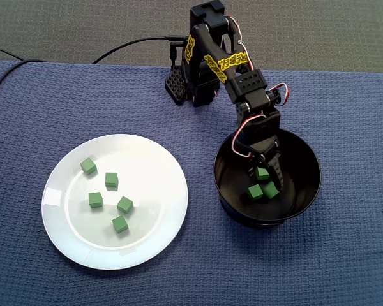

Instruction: Pick up the items on the white plate and put them in the black container.

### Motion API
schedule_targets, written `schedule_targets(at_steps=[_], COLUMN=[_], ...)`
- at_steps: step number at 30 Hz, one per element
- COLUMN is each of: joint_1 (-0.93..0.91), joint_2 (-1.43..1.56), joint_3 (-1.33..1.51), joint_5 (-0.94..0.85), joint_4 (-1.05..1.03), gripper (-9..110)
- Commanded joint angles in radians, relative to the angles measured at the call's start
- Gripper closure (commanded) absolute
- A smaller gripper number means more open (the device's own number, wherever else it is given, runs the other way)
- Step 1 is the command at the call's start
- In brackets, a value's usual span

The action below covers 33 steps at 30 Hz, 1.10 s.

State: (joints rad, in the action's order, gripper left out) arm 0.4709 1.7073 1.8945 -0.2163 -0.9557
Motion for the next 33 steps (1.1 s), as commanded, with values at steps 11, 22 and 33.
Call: schedule_targets(at_steps=[11, 22, 33], joint_1=[-0.192, -0.807, -1.123], joint_2=[0.109, -0.015, -0.222], joint_3=[-1.045, -1.29, -0.765], joint_5=[-0.066, -0.138, -0.241], joint_4=[-0.851, -1.051, -0.681], gripper=[64, 71, 70])
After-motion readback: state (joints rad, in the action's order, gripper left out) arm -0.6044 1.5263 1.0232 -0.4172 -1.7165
